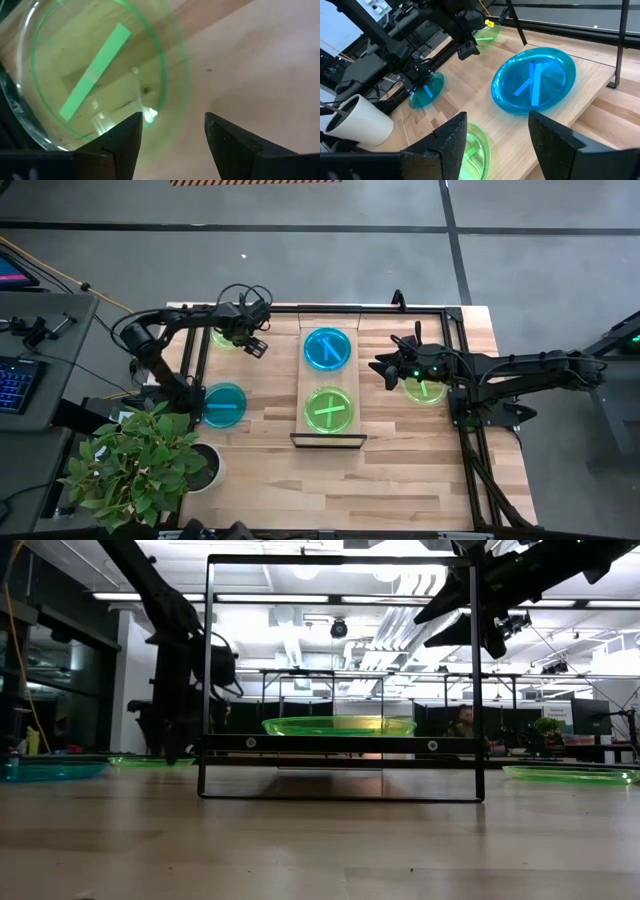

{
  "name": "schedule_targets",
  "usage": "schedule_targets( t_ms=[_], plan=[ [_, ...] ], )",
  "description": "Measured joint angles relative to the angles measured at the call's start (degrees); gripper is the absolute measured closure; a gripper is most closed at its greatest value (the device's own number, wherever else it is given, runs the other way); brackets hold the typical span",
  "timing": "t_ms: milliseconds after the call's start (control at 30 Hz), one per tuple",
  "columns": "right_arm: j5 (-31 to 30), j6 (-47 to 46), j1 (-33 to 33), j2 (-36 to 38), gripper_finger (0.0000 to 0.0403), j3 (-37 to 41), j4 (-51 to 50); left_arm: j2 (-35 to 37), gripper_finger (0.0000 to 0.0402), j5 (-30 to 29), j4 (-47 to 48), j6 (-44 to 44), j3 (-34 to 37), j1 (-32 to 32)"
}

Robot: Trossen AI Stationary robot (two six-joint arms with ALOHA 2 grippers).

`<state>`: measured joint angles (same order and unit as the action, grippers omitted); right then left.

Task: Place and stack plates onto a shelf
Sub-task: Stack the green plate on top of the green plate on the shelf

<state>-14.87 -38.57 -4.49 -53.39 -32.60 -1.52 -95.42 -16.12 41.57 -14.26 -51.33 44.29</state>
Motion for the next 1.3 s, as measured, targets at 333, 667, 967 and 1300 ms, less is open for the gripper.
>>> schedule_targets(
  t_ms=[333,667,967,1300],
  plan=[
    [0.0,-0.14,0.0,-0.02,0.0206,0.0,0.02,-2.37,0.023,-1.95,-1.6,-0.43,-0.16,1.14],
    [0.0,-0.13,0.0,-0.04,0.0206,0.0,0.02,-1.23,0.0388,0.84,-1.96,-1.14,0.07,1.84],
    [0.01,-0.29,0.0,-0.04,0.0206,0.0,0.0,11.07,0.0401,7.65,2.78,-2.04,0.13,-0.58],
    [0.02,-0.42,0.0,-0.04,0.0206,0.0,0.0,32.15,0.0401,14.23,3.59,-4.69,0.07,-12.95]
  ],
)
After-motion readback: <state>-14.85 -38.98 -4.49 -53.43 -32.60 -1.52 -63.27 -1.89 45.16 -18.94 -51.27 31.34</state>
